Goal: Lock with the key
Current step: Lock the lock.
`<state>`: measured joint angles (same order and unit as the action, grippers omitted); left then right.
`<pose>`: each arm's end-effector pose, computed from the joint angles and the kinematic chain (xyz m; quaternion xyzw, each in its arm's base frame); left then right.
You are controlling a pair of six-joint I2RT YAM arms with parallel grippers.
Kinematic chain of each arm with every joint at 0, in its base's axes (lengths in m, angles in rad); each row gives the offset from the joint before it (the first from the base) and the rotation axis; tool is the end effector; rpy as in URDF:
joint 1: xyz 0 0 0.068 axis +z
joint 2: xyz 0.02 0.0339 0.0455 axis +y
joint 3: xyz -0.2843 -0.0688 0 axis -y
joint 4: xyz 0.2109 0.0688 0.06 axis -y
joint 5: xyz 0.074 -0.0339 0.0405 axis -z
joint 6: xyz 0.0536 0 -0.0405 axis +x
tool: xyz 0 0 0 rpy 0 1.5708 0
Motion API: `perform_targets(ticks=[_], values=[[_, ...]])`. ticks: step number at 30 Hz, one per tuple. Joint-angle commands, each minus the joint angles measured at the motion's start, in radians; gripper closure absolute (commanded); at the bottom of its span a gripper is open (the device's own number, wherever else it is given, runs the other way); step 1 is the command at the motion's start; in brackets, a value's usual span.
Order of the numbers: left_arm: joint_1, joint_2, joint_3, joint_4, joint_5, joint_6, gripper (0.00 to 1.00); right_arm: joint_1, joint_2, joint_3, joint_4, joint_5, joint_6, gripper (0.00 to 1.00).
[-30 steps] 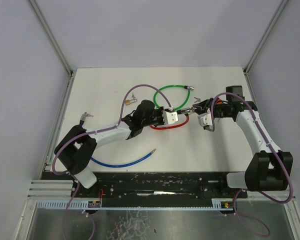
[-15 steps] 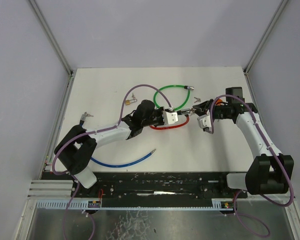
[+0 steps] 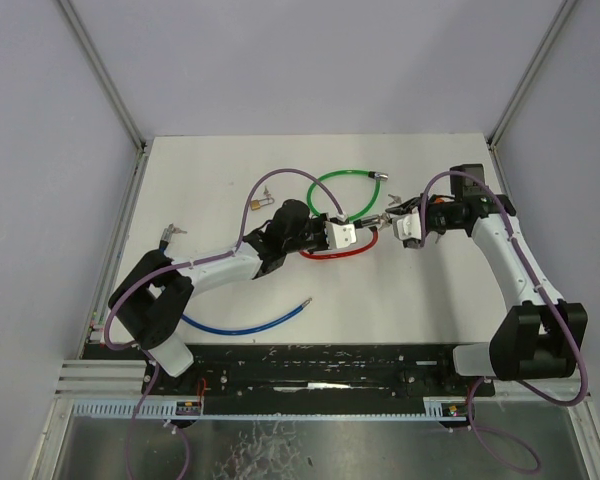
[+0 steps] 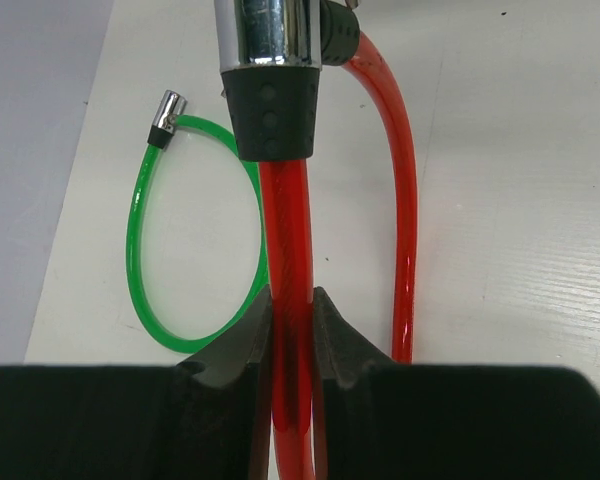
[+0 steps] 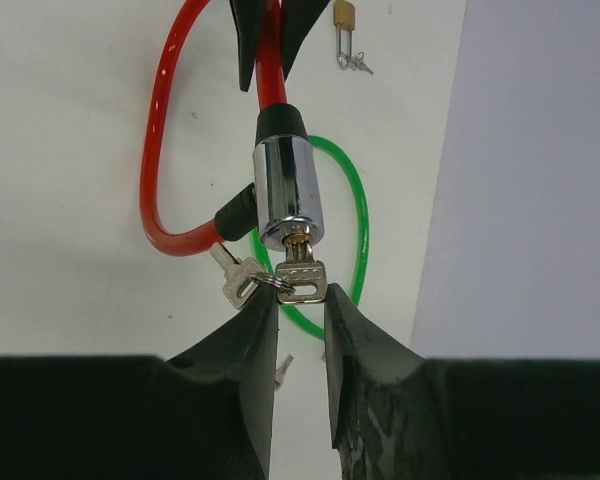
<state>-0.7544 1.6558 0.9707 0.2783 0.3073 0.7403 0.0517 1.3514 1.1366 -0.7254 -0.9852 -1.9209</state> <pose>0.2514 -0.2586 0.2603 0.6228 0.5483 -0.1317 0.5423 0.2354 0.0569 0.3210 -0.7795 0.3399 0.0474 0.5240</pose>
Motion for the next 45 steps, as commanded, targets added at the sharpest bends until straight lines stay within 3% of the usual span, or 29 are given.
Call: perform_targets(ticks=[1,5,11,14,21,33,45], values=[[0.002,0.001,0.005,-0.097,0.025,-0.007,1.00,0.008,0.018,0.080,0.003,-0.022,0.233,0.83],[0.002,0.002,0.006,-0.097,0.027,-0.008,1.00,0.010,0.039,0.094,-0.007,-0.033,0.301,0.84],[0.002,0.004,0.010,-0.103,0.031,-0.005,1.00,0.030,0.054,0.103,-0.030,-0.058,0.299,0.84],[0.001,0.006,0.011,-0.103,0.030,-0.005,1.00,0.046,0.067,0.120,-0.088,-0.057,0.224,0.84],[0.003,0.005,0.010,-0.105,0.027,-0.003,1.00,0.072,0.080,0.127,-0.114,-0.023,0.258,0.85],[0.002,0.002,0.012,-0.105,0.027,0.000,1.00,0.076,0.123,0.207,-0.155,0.038,0.522,0.89],[0.001,0.002,0.014,-0.106,0.029,0.001,1.00,0.080,0.248,0.349,-0.323,0.018,0.683,0.89]])
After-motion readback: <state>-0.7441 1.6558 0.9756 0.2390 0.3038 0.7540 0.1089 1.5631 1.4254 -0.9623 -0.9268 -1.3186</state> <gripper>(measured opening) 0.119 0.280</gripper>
